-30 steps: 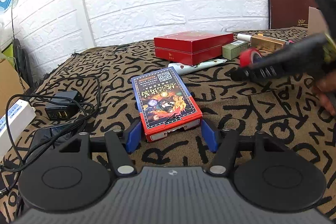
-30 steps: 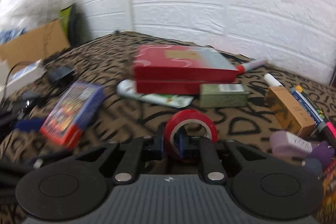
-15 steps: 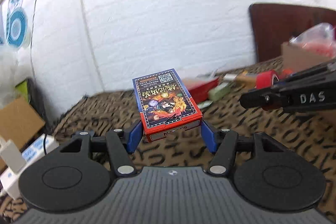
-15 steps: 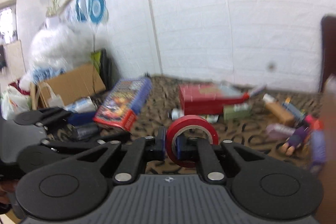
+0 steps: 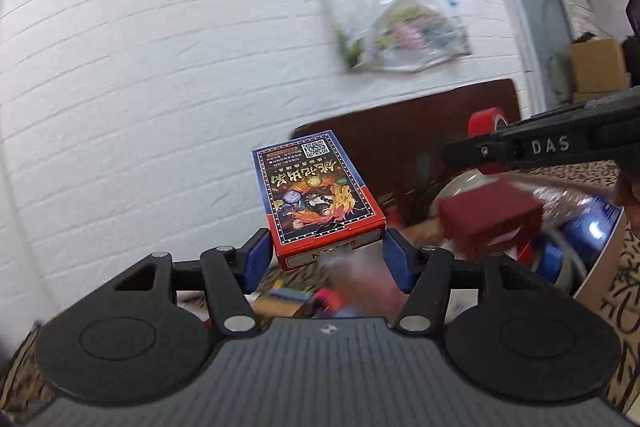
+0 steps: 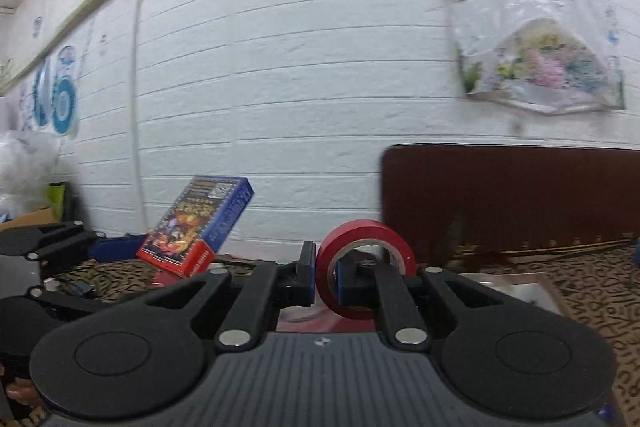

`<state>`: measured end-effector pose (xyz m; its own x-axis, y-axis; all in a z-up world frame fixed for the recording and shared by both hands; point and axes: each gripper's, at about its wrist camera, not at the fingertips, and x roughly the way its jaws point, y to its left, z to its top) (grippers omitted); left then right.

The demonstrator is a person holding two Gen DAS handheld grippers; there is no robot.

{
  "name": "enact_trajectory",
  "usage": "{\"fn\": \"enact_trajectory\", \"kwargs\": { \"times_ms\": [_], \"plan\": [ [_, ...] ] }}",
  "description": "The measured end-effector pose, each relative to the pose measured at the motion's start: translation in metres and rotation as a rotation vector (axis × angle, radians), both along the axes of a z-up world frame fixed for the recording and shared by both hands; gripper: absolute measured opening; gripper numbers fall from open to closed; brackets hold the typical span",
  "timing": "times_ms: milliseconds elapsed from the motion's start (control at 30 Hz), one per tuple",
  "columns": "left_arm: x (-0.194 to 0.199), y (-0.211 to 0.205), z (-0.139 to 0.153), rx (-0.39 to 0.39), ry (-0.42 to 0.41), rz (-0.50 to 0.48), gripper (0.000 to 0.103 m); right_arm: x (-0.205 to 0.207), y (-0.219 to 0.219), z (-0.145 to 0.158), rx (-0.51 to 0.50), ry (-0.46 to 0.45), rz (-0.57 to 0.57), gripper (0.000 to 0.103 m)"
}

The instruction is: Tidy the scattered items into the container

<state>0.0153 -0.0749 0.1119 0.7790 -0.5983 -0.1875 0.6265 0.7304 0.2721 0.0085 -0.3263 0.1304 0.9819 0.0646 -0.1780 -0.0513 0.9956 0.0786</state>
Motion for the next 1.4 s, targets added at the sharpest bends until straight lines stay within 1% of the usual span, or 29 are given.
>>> {"fn": "enact_trajectory", "kwargs": {
  "times_ms": [133, 267, 300, 333, 367, 400, 433, 467, 500, 533, 600, 633, 767, 800, 967, 1133, 1267, 1400],
  "plan": [
    [0.025, -0.043, 0.000, 0.022, 0.041, -0.061, 0.060, 0.009, -0.041, -0.010, 0.051, 0.037, -0.096, 0.010],
    [0.034, -0.062, -0.016, 0.085, 0.056, -0.076, 0.061, 0.020, -0.063, -0.027, 0.093, 0.099, -0.119, 0.011],
    [0.036, -0.064, -0.019, 0.092, 0.056, -0.074, 0.061, 0.022, -0.066, -0.030, 0.104, 0.110, -0.122, 0.015],
    [0.038, -0.064, -0.020, 0.090, 0.053, -0.074, 0.061, 0.023, -0.067, -0.033, 0.113, 0.120, -0.127, 0.019],
    [0.039, -0.063, -0.019, 0.092, 0.052, -0.078, 0.061, 0.023, -0.069, -0.036, 0.122, 0.129, -0.131, 0.025],
    [0.039, -0.064, -0.017, 0.099, 0.051, -0.082, 0.062, 0.021, -0.069, -0.038, 0.131, 0.132, -0.143, 0.038],
    [0.039, -0.066, -0.015, 0.106, 0.047, -0.081, 0.064, 0.018, -0.069, -0.039, 0.137, 0.133, -0.165, 0.055],
    [0.037, -0.065, -0.015, 0.113, 0.039, -0.077, 0.066, 0.016, -0.070, -0.040, 0.147, 0.133, -0.182, 0.062],
    [0.034, -0.063, -0.015, 0.117, 0.028, -0.070, 0.070, 0.014, -0.071, -0.040, 0.162, 0.128, -0.190, 0.074],
    [0.030, -0.061, -0.015, 0.119, 0.016, -0.064, 0.080, 0.011, -0.072, -0.041, 0.179, 0.119, -0.191, 0.078],
    [0.025, -0.058, -0.016, 0.125, 0.001, -0.071, 0.082, 0.006, -0.073, -0.041, 0.201, 0.113, -0.170, 0.079],
    [0.023, -0.058, -0.016, 0.127, -0.003, -0.073, 0.083, 0.006, -0.072, -0.041, 0.202, 0.119, -0.163, 0.083],
    [0.018, -0.054, -0.012, 0.133, -0.003, -0.070, 0.085, 0.002, -0.063, -0.036, 0.151, 0.120, -0.158, 0.090],
    [0.017, -0.051, -0.011, 0.129, 0.001, -0.072, 0.085, 0.000, -0.062, -0.034, 0.145, 0.112, -0.153, 0.093],
    [0.004, -0.033, -0.006, 0.087, 0.002, -0.077, 0.085, -0.015, -0.053, -0.028, 0.139, 0.090, -0.134, 0.093],
    [-0.002, -0.019, -0.001, 0.062, 0.006, -0.064, 0.085, -0.021, -0.036, -0.029, 0.129, 0.097, -0.100, 0.093],
    [0.000, -0.010, -0.001, 0.056, 0.012, -0.034, 0.085, -0.024, -0.019, -0.028, 0.131, 0.099, -0.062, 0.093],
    [0.003, 0.005, -0.008, 0.049, 0.036, 0.010, 0.086, -0.022, 0.003, -0.026, 0.106, 0.109, -0.012, 0.094]
  ]
}}
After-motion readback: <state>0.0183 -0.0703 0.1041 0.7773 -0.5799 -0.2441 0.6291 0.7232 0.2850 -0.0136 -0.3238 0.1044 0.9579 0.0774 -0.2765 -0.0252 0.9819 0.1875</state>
